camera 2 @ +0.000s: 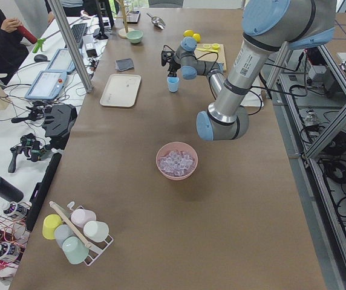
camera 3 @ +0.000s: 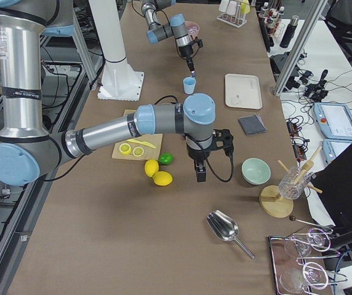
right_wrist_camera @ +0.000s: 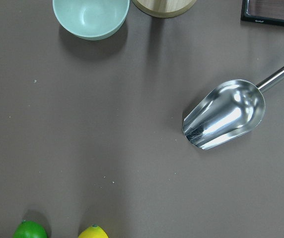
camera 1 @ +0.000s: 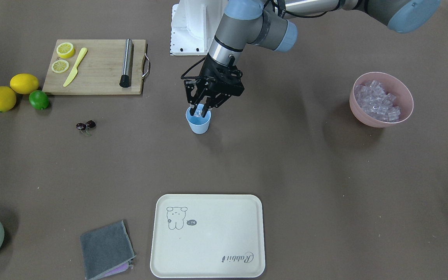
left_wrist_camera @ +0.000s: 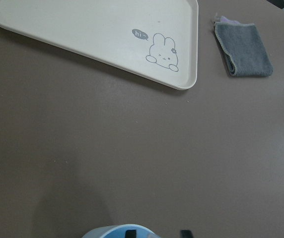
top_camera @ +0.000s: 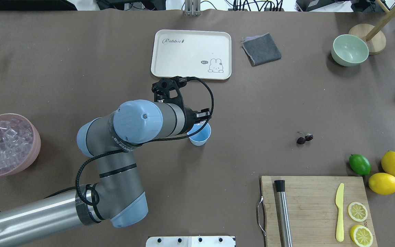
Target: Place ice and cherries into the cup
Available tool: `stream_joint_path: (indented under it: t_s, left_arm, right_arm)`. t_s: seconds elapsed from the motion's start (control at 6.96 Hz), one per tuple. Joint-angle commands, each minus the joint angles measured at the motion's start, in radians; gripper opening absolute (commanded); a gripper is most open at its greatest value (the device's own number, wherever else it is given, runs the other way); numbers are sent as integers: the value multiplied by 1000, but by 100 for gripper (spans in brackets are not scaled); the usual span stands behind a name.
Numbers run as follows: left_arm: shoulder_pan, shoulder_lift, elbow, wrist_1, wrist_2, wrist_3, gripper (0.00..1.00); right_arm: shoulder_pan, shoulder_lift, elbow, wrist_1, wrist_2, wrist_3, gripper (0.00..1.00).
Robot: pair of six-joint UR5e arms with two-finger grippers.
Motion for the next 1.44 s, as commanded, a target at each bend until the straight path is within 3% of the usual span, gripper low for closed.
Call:
stream_joint_path:
  t_s: [0.0, 0.14, 0.29, 0.57, 0.86, 1.29]
  left_arm:
    - [6, -2, 4, 1, -1, -2, 57]
    - [8, 0, 4, 1, 0, 1, 86]
    - [6, 0, 0, 1, 0, 2, 97]
    - [-18, 10, -64, 76, -10, 11, 97]
    - [-117, 71, -202, 264, -155, 133, 97]
    - [-202, 436, -461, 273, -178, 311, 97]
  right_arm:
    - [0, 5, -1, 0, -2, 3, 100]
    - [0, 8, -3, 0, -2, 3, 100]
    - [0, 8, -3, 0, -2, 3, 100]
    - [0, 8, -3, 0, 0, 3, 100]
    - [0, 6, -5, 0, 1, 1, 100]
    - [0, 6, -6, 0, 0, 1, 100]
